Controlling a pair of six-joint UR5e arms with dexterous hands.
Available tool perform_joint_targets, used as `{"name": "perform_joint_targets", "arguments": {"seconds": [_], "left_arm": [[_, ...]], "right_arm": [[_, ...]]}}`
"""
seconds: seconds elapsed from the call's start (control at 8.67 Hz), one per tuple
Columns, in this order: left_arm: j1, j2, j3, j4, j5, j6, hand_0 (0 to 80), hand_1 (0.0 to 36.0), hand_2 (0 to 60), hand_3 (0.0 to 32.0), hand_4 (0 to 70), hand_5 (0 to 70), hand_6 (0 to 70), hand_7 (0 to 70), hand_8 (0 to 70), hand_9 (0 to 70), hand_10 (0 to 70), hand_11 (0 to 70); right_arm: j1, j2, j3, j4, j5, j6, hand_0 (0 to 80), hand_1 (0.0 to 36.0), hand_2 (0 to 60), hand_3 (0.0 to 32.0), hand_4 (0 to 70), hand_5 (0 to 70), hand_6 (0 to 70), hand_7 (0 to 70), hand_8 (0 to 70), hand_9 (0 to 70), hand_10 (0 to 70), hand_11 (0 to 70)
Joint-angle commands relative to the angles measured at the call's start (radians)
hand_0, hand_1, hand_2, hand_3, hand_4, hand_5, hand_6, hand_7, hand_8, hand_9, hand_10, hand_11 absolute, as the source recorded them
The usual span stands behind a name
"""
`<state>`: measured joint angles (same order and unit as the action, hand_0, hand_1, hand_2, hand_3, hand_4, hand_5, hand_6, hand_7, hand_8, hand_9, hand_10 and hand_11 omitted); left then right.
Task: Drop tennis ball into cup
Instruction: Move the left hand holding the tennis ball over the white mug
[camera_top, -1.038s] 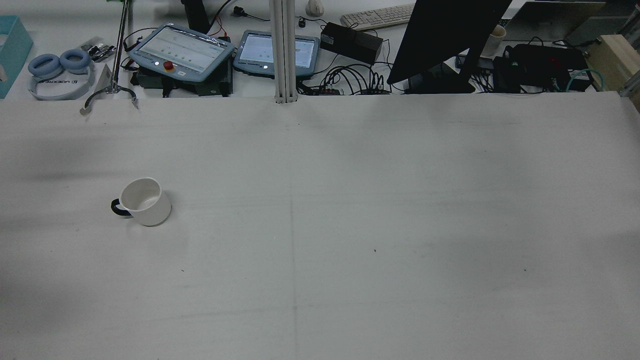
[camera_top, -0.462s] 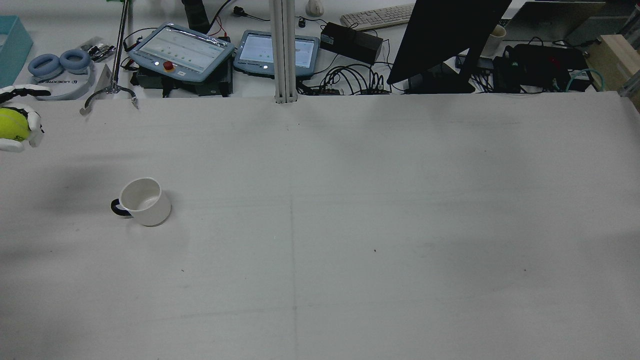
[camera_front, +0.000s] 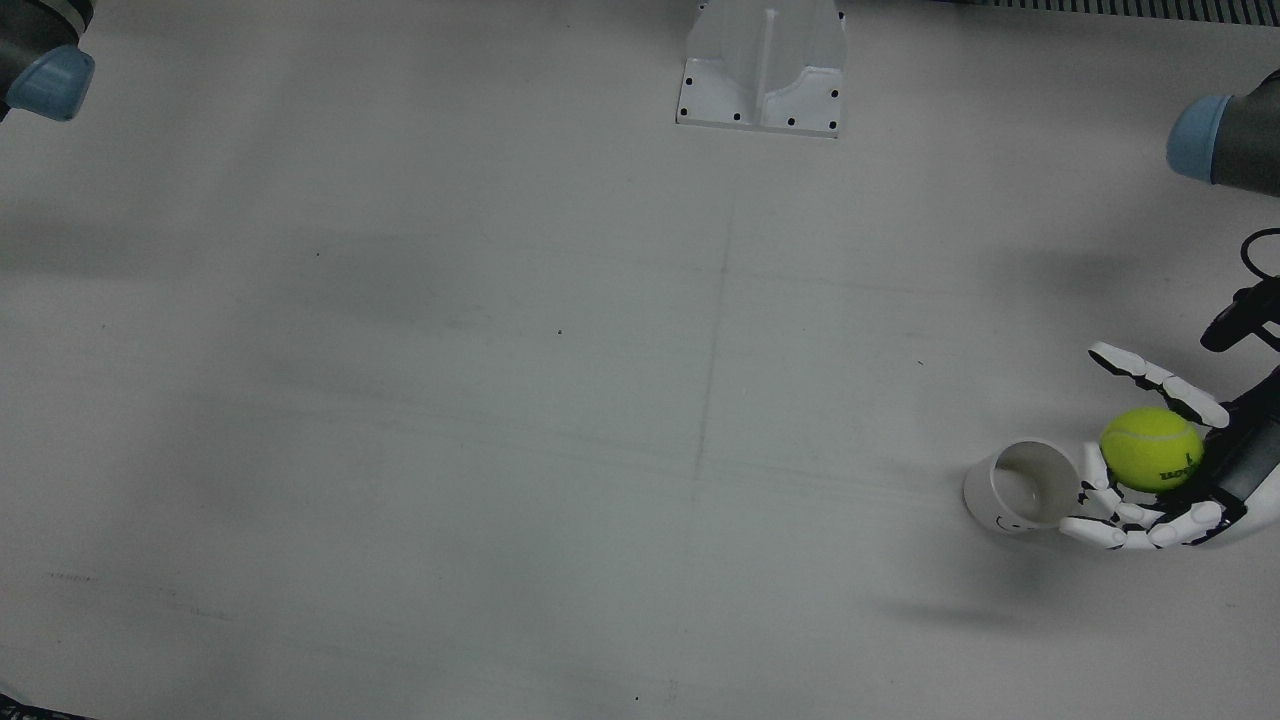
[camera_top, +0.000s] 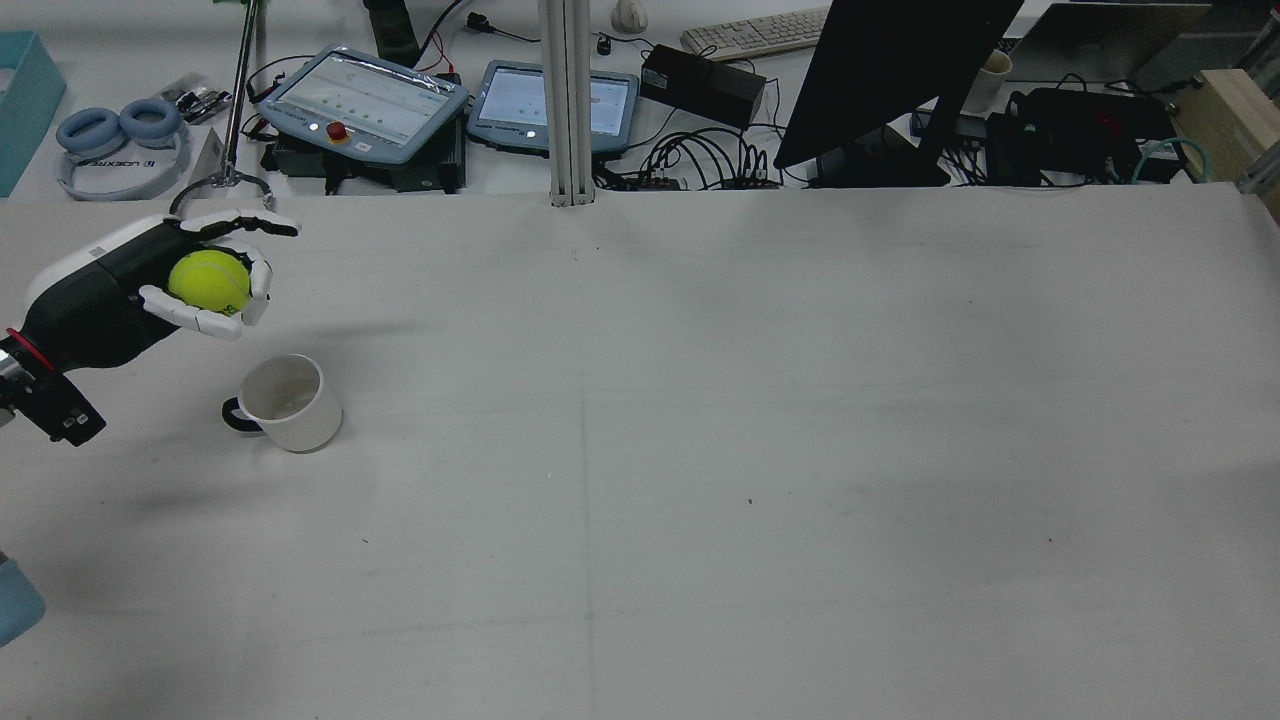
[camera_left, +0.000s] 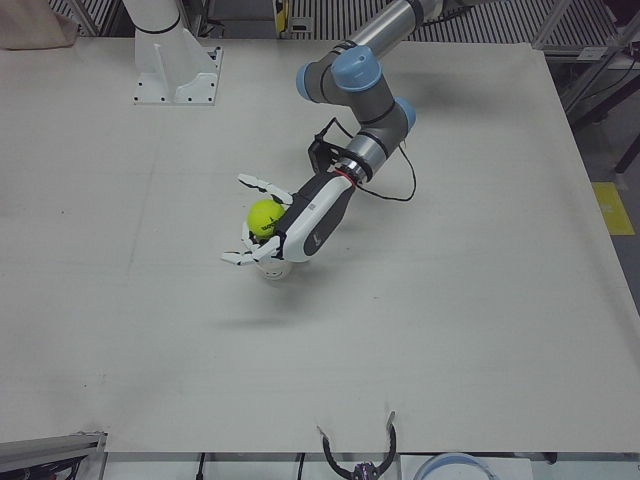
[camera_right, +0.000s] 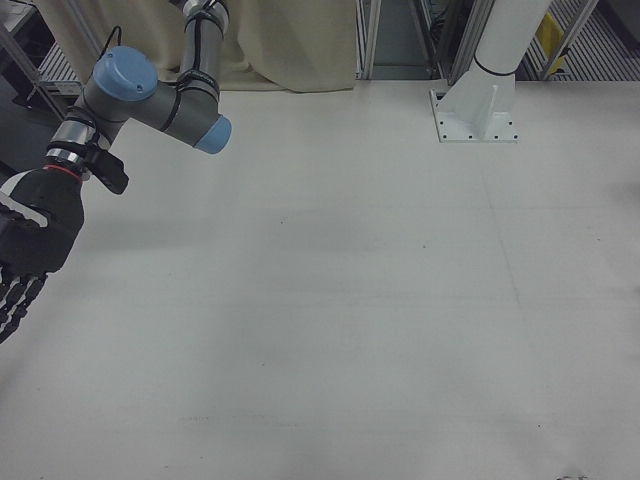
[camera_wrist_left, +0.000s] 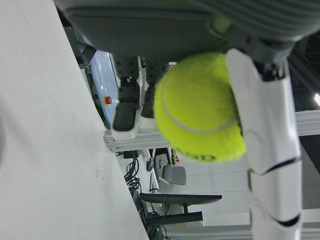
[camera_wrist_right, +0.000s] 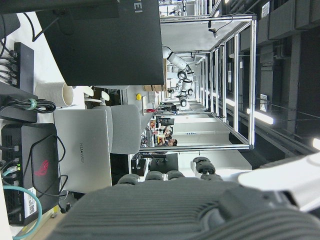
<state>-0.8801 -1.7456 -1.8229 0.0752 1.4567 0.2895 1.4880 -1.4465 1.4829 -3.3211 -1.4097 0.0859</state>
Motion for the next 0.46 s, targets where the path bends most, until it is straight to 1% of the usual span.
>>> {"name": "perform_joint_targets", "arguments": {"seconds": [0.0, 0.12, 0.23, 0.35], "left_arm": [[0.047, -0.025, 0.022, 0.006, -0.006, 0.028, 57.2, 15.5, 9.1, 0.0, 22.7, 24.6, 70.0, 70.0, 52.1, 67.8, 40.9, 58.5], [0.047, -0.02, 0.025, -0.003, -0.006, 0.03, 57.7, 15.7, 10.1, 0.0, 22.8, 25.3, 70.0, 70.0, 51.9, 67.4, 40.0, 57.3], [0.055, -0.023, 0.045, -0.011, -0.006, 0.03, 58.2, 16.9, 10.6, 0.0, 21.7, 24.4, 70.0, 70.0, 48.7, 62.7, 35.8, 52.0], [0.081, -0.032, 0.094, -0.047, -0.006, 0.027, 53.8, 17.2, 16.8, 0.0, 19.7, 18.4, 65.8, 55.2, 32.6, 37.1, 23.4, 35.5]], "right_arm": [[0.002, 0.0, 0.001, 0.0, 0.0, 0.0, 0.0, 0.0, 0.0, 0.0, 0.0, 0.0, 0.0, 0.0, 0.0, 0.0, 0.0, 0.0], [0.002, 0.0, 0.002, 0.0, 0.0, 0.0, 0.0, 0.0, 0.0, 0.0, 0.0, 0.0, 0.0, 0.0, 0.0, 0.0, 0.0, 0.0], [0.002, 0.0, 0.001, 0.0, 0.0, 0.0, 0.0, 0.0, 0.0, 0.0, 0.0, 0.0, 0.0, 0.0, 0.0, 0.0, 0.0, 0.0], [0.0, -0.005, 0.002, 0.0, 0.0, 0.0, 0.0, 0.0, 0.0, 0.0, 0.0, 0.0, 0.0, 0.0, 0.0, 0.0, 0.0, 0.0]]}}
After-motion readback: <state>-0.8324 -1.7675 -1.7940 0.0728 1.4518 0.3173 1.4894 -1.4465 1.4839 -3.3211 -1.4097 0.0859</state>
